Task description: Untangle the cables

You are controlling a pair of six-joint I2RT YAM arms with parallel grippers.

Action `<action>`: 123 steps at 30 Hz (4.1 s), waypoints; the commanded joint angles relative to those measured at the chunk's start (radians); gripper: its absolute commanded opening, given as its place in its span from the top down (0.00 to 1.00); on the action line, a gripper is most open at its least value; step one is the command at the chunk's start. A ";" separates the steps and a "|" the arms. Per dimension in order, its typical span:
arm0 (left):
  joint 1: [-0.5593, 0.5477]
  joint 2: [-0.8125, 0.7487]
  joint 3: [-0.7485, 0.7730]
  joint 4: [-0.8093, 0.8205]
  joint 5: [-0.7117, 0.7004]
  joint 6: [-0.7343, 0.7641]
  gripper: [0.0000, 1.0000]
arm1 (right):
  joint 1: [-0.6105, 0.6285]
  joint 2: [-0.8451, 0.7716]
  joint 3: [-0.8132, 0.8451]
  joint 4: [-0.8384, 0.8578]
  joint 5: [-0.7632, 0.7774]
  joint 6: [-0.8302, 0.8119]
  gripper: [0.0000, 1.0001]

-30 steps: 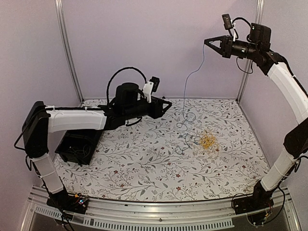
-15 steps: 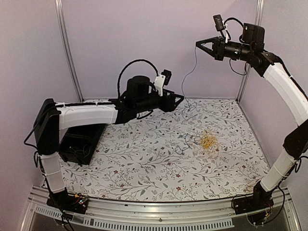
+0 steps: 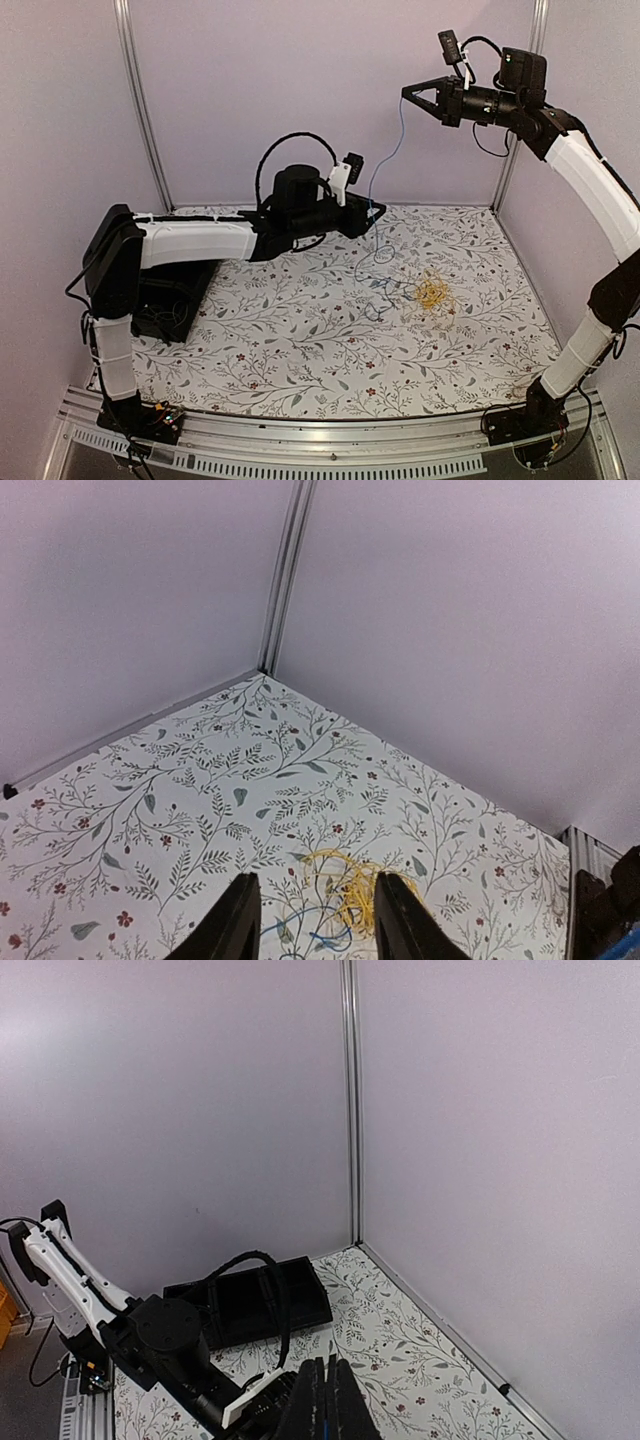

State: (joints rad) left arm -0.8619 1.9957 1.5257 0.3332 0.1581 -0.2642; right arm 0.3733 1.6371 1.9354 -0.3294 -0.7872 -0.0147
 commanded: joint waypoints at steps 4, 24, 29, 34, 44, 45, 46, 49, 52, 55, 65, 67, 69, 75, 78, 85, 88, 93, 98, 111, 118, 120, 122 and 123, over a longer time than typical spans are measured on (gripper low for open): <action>0.016 -0.069 -0.065 -0.047 -0.124 -0.076 0.50 | 0.006 -0.028 -0.003 0.021 0.013 0.010 1.00; 0.006 -0.059 -0.052 0.112 0.088 -0.008 0.48 | 0.015 -0.020 -0.008 0.022 0.015 0.010 1.00; 0.010 -0.049 -0.046 0.124 0.146 -0.020 0.70 | 0.016 -0.028 -0.018 0.023 0.016 0.010 1.00; 0.018 -0.062 -0.068 0.129 0.139 -0.048 0.91 | 0.017 -0.030 -0.021 0.024 0.021 0.010 1.00; 0.088 -0.257 -0.179 0.054 0.178 -0.029 1.00 | -0.066 -0.038 -0.261 0.063 0.254 0.008 1.00; 0.098 -0.281 -0.180 0.035 0.187 -0.027 1.00 | -0.083 -0.034 -0.313 0.070 0.273 0.024 1.00; 0.107 -0.303 -0.183 0.021 0.189 -0.024 1.00 | -0.095 -0.021 -0.357 0.066 0.289 0.036 1.00; 0.134 -0.360 -0.183 -0.013 0.182 -0.015 1.00 | -0.103 0.016 -0.484 0.058 0.255 0.027 1.00; 0.162 -0.392 -0.169 -0.050 0.202 -0.013 1.00 | -0.096 0.031 -0.575 0.078 0.216 0.050 1.00; 0.191 -0.418 -0.161 -0.091 0.202 -0.011 1.00 | -0.066 0.046 -0.607 0.098 0.166 0.068 1.00; 0.278 -0.530 -0.227 -0.195 0.038 -0.022 1.00 | -0.005 0.093 -0.540 0.136 -0.081 0.049 0.76; 0.295 -0.545 -0.231 -0.250 0.012 -0.011 1.00 | -0.005 0.091 -0.520 0.130 -0.074 0.052 0.63; 0.316 -0.560 -0.229 -0.321 -0.028 -0.004 1.00 | -0.004 0.090 -0.501 0.114 -0.067 0.030 0.57; 0.386 -0.625 -0.227 -0.514 -0.120 0.043 1.00 | -0.004 0.092 -0.516 0.078 -0.049 -0.019 0.56; 0.420 -0.661 -0.227 -0.569 -0.155 0.072 1.00 | -0.004 0.084 -0.539 0.078 -0.034 -0.025 0.56; 0.508 -0.723 -0.237 -0.706 -0.225 0.103 1.00 | -0.004 0.074 -0.553 0.051 -0.015 -0.056 0.56; 0.534 -0.744 -0.244 -0.773 -0.257 0.105 1.00 | -0.005 0.071 -0.555 0.047 -0.011 -0.060 0.56; 0.596 -0.772 -0.277 -0.861 -0.303 0.104 1.00 | -0.005 0.074 -0.556 0.047 -0.003 -0.066 0.56; 0.659 -0.789 -0.341 -0.860 -0.316 0.108 1.00 | -0.004 0.080 -0.556 0.043 -0.003 -0.065 0.56; 0.805 -0.705 -0.502 -0.786 -0.287 0.127 1.00 | -0.005 0.055 -0.601 0.041 0.028 -0.084 0.56; 0.842 -0.547 -0.539 -0.751 -0.235 0.116 1.00 | -0.004 0.041 -0.617 0.038 0.047 -0.099 0.56; 0.845 -0.495 -0.539 -0.741 -0.221 0.106 1.00 | -0.004 0.041 -0.620 0.037 0.051 -0.104 0.56; 0.846 -0.432 -0.532 -0.730 -0.202 0.097 1.00 | -0.004 0.041 -0.622 0.034 0.054 -0.108 0.56; 0.848 -0.406 -0.527 -0.730 -0.195 0.093 1.00 | -0.004 0.040 -0.623 0.034 0.055 -0.108 0.56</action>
State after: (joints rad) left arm -0.0273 1.5101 0.9977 -0.4370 -0.0860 -0.1535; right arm 0.3717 1.7172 1.3254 -0.2882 -0.7486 -0.1043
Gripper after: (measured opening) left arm 0.018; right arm 0.443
